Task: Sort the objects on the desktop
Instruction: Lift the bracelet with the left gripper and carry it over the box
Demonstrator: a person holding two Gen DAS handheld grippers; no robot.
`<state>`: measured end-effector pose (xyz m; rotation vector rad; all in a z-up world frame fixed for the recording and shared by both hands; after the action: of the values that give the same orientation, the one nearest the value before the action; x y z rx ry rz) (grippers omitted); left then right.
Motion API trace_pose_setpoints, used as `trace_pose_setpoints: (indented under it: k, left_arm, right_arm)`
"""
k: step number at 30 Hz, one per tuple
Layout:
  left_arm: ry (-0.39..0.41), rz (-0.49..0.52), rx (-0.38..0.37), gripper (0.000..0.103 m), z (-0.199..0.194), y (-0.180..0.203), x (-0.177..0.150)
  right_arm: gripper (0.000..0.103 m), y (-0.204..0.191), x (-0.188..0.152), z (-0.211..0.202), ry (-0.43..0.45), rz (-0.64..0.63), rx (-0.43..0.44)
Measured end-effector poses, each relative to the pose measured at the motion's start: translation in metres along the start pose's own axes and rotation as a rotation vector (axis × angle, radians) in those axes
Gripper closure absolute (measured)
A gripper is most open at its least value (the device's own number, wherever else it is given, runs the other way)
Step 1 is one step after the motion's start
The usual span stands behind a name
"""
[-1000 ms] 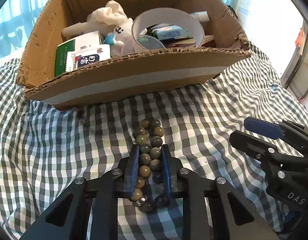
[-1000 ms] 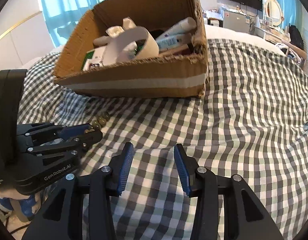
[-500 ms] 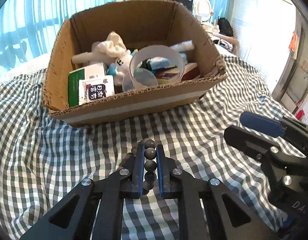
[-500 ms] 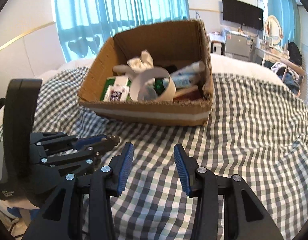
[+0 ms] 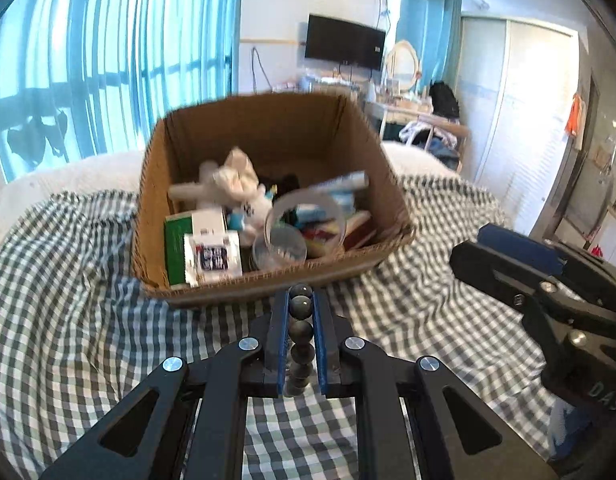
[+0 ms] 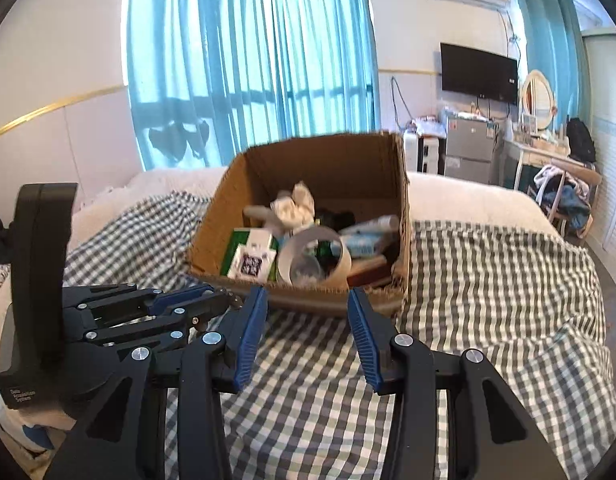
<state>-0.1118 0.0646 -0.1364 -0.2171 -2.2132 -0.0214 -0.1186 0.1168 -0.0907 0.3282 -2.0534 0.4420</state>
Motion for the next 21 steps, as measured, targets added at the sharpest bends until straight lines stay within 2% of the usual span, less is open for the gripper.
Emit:
trace_pose_setpoints:
  k: [13, 21]
  left_arm:
    - [0.242, -0.054, 0.025, 0.092, -0.084, -0.024, 0.077]
    - [0.343, -0.069, 0.033, 0.092, -0.107, -0.031, 0.127]
  right_arm:
    - [0.061, -0.024, 0.061, -0.037, 0.139, -0.061, -0.009]
    - [0.061, -0.026, 0.106, -0.055, 0.233, -0.085, -0.012]
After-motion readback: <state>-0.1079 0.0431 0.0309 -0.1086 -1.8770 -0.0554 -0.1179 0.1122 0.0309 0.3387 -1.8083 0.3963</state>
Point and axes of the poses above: each gripper's, at about its wrist camera, not at the fingertips, and z roughly the way its jaws point, y to its right, x to its top, the point moved 9 cm from there along z, roughly the way its jaws point, and after that the axes turned 12 degrees about x, right-handed, at the moved point
